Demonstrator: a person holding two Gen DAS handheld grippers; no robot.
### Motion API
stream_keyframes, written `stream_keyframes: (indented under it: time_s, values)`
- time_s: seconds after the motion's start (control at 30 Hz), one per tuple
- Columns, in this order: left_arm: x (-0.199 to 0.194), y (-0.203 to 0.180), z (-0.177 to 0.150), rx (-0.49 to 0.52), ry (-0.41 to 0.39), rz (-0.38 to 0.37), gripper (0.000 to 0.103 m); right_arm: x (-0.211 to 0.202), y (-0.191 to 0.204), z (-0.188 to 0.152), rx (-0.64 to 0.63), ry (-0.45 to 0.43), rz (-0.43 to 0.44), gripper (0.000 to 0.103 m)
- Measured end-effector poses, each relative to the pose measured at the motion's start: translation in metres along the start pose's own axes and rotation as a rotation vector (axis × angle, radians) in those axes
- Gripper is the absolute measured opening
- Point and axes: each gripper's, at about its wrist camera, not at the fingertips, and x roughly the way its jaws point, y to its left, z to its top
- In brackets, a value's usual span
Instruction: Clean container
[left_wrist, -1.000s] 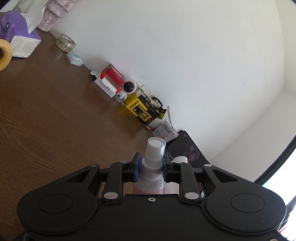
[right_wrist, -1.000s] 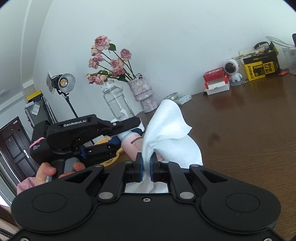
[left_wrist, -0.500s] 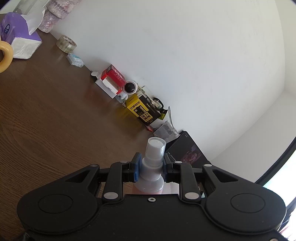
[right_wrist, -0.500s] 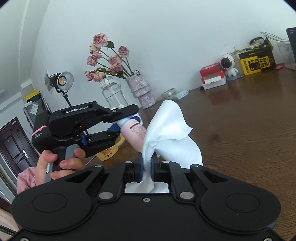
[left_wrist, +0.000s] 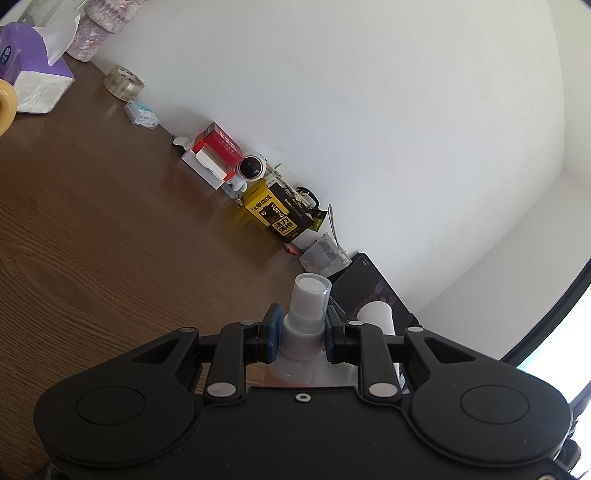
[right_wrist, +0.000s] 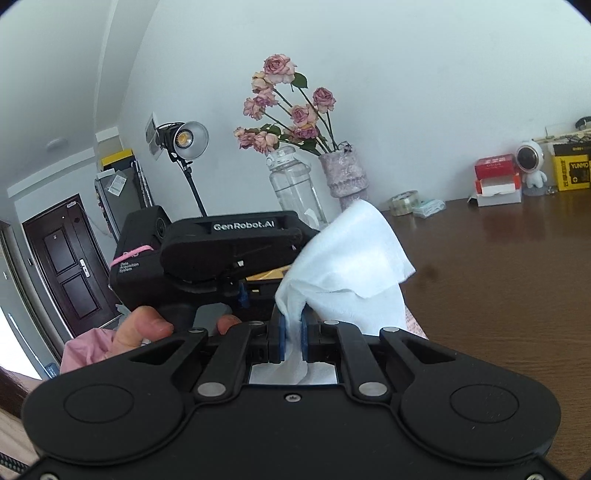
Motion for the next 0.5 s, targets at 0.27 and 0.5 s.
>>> stream_keyframes:
  time_s: [0.27,0.5]
  values:
    - [0.003,0.001,0.000,0.000,0.005,0.000,0.023,0.000,-0.021,-0.026,0.090,0.064,-0.048,0.009]
    - [0.002,0.001,0.001,0.004,0.003,-0.001,0.023,0.000,-0.012,-0.021,0.058,0.063,-0.033,0.009]
